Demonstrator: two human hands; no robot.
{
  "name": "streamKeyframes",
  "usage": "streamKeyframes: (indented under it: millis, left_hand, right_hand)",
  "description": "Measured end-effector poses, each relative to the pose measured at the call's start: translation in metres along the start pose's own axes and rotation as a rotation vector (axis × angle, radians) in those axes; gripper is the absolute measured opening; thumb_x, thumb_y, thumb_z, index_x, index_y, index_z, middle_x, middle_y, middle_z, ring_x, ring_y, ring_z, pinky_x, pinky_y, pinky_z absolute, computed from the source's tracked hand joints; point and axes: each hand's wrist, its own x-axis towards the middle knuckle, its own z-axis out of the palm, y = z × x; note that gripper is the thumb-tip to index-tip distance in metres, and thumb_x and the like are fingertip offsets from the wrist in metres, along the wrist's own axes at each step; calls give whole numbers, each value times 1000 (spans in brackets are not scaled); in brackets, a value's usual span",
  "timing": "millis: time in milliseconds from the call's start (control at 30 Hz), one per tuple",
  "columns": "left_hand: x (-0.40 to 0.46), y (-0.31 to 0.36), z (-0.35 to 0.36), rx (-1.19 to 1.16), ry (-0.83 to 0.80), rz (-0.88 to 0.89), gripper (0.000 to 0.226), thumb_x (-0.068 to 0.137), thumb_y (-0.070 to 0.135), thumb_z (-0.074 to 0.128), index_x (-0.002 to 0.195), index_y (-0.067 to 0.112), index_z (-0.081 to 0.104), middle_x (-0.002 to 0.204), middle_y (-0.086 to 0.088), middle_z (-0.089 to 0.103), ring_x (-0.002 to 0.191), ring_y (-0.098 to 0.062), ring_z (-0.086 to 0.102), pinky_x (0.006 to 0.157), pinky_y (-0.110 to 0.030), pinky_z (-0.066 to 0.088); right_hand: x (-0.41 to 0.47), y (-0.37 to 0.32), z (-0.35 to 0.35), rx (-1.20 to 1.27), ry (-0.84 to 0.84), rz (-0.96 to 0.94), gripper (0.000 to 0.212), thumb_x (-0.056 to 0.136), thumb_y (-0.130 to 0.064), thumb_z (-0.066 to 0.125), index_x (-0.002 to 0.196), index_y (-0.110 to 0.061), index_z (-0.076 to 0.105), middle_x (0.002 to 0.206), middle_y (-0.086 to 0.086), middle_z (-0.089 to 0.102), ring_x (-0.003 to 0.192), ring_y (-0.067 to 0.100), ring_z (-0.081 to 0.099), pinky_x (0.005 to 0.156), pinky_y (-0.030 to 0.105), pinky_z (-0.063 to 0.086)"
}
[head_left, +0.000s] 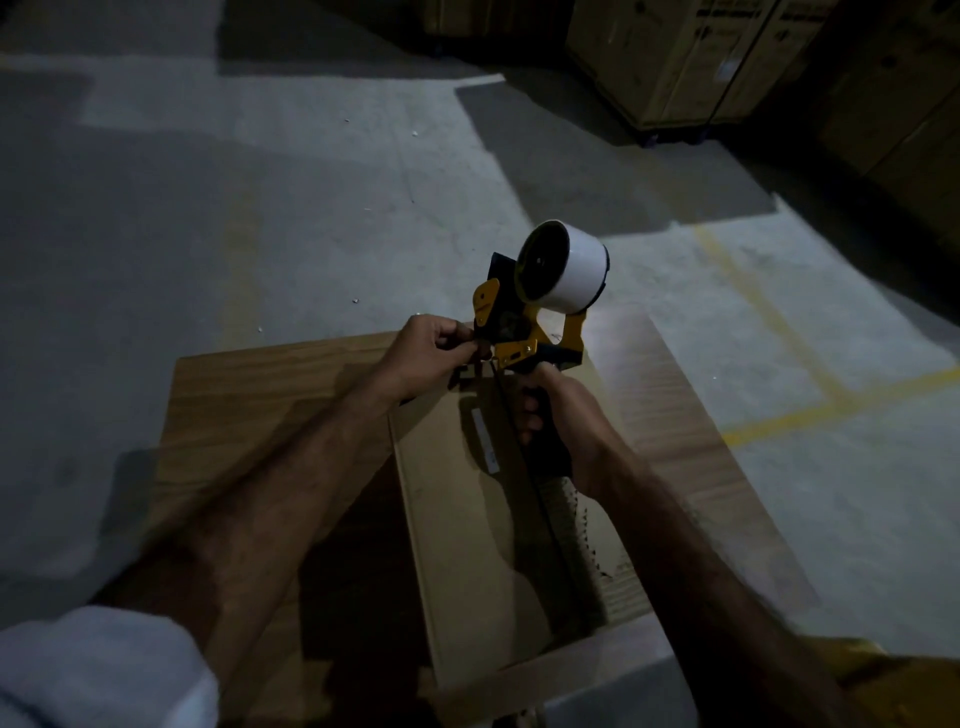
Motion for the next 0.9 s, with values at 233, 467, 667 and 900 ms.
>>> streamKeyframes:
  millis: [233,467,667,900]
  left_hand:
    - [-2,-3,3,123,76,61,23,92,1,73,90,23,77,87,5,77,81,-7,74,72,-28,61]
    - [-5,3,8,197,113,40,16,93,11,75,91,27,75,91,8,76,88,-11,73,71,-33,62]
    - [-7,8,15,333,143,35,26,96,11,70,86,35,67,91,13,71,85,-10,71,61,-24,56]
    - [-3,9,10,279,120,-8,27,91,16,76,76,34,63,95,1,72,88,-24,71,70,-40,58]
  right_hand:
    - [0,-3,-1,20,1,-2,29,100,-29,51,72,-24,48,61,-8,48,55,7,45,68,31,39]
    - [-2,-7,1,27,-1,-1,30,101,-30,51,72,-24,49,61,-9,47,54,7,44,66,30,39]
    - [-2,-5,7,23,24,4,27,102,-31,50,75,-23,49,64,-7,45,57,10,41,65,30,38]
    - [-1,-2,18,-46,38,-101,26,106,-25,47,80,-20,46,67,-4,39,56,9,36,59,29,32]
